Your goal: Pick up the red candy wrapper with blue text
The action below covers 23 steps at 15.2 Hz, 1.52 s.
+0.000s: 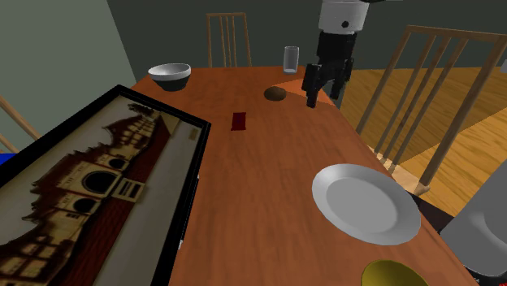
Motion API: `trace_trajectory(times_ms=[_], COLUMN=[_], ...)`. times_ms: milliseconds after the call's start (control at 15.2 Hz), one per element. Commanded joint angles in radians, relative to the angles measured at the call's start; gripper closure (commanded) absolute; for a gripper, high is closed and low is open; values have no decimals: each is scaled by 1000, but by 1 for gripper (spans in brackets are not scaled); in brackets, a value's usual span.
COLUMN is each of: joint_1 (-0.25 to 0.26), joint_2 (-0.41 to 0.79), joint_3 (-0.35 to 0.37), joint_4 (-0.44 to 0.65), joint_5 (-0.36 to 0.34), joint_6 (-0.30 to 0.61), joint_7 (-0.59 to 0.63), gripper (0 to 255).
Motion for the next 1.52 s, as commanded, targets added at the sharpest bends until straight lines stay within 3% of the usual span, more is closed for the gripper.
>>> trace_trajectory(times_ms=[0, 726, 1320, 1452], joint_1=[-8, -29, 29, 30], joint_2=[70, 496, 877, 881], joint_3=[30, 144, 129, 127], joint_4=[37, 342, 738, 729], joint_5=[5, -73, -191, -192], joint_6=[38, 167, 148, 160], joint_7=[70, 459, 734, 735], gripper=[0, 0, 0, 0])
